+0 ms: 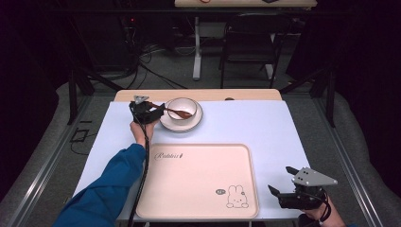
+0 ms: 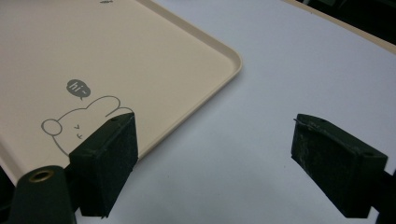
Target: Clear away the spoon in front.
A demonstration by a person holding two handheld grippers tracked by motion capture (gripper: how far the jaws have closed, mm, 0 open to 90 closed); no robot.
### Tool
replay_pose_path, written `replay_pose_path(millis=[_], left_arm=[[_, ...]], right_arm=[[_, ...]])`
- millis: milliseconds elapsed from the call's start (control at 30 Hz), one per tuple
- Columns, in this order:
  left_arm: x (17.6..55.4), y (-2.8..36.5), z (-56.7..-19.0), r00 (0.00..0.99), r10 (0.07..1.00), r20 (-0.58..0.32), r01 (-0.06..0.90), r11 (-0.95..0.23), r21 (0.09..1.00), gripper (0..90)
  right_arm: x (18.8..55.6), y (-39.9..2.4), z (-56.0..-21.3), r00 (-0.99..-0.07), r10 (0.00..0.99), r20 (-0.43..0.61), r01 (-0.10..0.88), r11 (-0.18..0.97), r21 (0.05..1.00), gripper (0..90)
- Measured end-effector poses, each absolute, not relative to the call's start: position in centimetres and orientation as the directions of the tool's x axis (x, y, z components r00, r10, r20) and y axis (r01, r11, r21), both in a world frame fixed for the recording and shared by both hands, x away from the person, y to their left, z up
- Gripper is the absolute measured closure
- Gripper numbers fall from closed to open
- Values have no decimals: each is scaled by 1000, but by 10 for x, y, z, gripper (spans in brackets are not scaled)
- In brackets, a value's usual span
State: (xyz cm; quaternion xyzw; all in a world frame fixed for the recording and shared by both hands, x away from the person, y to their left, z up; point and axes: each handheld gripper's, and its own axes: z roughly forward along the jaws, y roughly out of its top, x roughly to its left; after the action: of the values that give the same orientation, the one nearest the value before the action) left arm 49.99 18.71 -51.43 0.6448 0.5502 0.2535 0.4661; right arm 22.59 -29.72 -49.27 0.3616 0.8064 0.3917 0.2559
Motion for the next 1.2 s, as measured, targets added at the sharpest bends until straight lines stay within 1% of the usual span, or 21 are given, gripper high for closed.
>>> replay_pose_path(millis=[67,133,167,433,667,867,1200], left_arm=[[500,188,-515,262,946,-190,475,45,879,468],[501,188,-516,262,945,-195,477,49,878,477],[501,188,-517,264,943,-205,469,61,881,497],[501,189,-516,260,942,-214,464,72,883,532],[500,192,-515,268,935,-232,451,91,888,587],[498,192,-513,285,930,-233,432,93,897,618],[494,191,-506,312,912,-267,418,121,900,684]], right_arm=[[226,-297,-493,-607,784,-130,382,432,817,140],[226,-297,-493,-607,784,-130,382,432,817,140],[226,-297,-493,-607,784,-130,383,431,817,140],[226,-297,-493,-607,784,-130,383,432,816,140],[226,-297,-493,-607,784,-130,383,432,817,140],[226,-297,-493,-607,784,-130,382,432,817,140],[226,-297,-493,-608,783,-131,383,433,816,140]])
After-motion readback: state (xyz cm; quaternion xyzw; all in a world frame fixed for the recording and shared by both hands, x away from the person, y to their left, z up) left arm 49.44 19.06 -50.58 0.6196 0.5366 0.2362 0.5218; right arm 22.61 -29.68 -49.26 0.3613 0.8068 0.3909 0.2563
